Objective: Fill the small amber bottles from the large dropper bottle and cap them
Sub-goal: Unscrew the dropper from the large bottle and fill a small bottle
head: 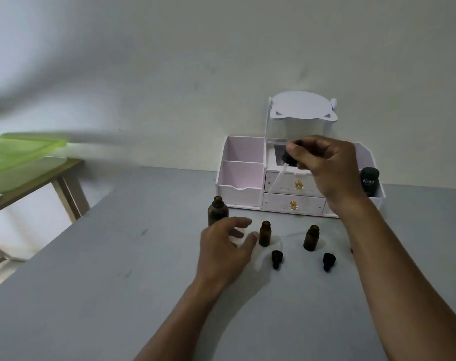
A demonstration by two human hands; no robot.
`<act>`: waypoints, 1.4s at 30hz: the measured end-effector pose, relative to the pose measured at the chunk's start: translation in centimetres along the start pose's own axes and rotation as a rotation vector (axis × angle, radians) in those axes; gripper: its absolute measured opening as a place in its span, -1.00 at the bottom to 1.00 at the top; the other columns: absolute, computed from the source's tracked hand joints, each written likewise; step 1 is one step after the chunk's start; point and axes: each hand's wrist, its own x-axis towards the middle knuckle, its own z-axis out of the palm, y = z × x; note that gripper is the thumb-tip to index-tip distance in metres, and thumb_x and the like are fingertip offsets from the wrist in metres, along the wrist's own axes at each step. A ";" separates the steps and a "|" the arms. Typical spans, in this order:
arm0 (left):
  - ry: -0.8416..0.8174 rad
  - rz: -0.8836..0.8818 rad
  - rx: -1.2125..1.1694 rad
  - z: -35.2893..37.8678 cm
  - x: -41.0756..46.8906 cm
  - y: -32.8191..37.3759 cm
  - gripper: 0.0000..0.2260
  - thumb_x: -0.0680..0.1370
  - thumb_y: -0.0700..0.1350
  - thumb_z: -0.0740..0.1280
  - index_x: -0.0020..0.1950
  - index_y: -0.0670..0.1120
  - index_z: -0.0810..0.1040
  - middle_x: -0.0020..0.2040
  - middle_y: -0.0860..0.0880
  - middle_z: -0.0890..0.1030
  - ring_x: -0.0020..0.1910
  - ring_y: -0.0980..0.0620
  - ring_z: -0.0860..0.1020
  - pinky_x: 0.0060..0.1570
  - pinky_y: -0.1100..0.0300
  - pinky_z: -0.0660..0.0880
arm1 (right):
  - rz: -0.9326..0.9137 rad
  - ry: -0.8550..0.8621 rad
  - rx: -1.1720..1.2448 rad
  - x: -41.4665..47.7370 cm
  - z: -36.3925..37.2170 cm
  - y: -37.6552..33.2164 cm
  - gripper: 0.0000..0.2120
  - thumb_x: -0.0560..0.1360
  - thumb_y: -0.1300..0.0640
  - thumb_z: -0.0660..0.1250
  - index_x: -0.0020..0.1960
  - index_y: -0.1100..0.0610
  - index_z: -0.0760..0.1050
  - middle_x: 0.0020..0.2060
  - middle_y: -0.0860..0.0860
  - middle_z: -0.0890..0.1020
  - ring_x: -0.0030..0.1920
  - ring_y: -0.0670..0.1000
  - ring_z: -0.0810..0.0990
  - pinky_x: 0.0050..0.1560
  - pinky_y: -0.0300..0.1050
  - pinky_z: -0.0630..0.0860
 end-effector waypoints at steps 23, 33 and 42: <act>-0.190 -0.123 -0.350 -4.5 4.1 -7.0 -0.50 0.34 -0.17 0.53 0.28 0.07 0.63 0.09 -0.03 0.73 0.09 0.04 0.69 0.12 0.16 0.60 | 0.080 -0.092 0.218 -0.2 7.4 1.7 -0.98 0.48 0.19 0.49 -0.10 0.10 0.70 -0.24 0.01 0.74 -0.14 0.15 0.70 0.00 0.07 0.67; -0.195 -0.141 -0.358 -4.4 4.1 -6.8 -0.55 0.38 -0.17 0.49 0.24 0.11 0.62 0.10 -0.04 0.73 0.09 0.02 0.70 0.07 0.22 0.60 | -0.022 -0.208 0.074 -0.9 9.4 2.3 -0.80 0.53 0.13 0.44 0.13 0.16 0.67 -0.09 -0.05 0.74 -0.09 -0.15 0.71 0.01 -0.20 0.63; -0.200 -0.143 -0.342 -4.3 4.2 -7.1 -0.56 0.42 -0.21 0.49 0.29 0.04 0.62 0.10 -0.03 0.73 0.05 0.05 0.71 0.10 0.13 0.63 | 0.036 -0.367 -0.132 -2.8 11.5 5.0 -0.80 0.52 0.07 0.45 0.08 0.13 0.70 -0.06 -0.02 0.74 -0.08 -0.16 0.69 -0.06 -0.48 0.53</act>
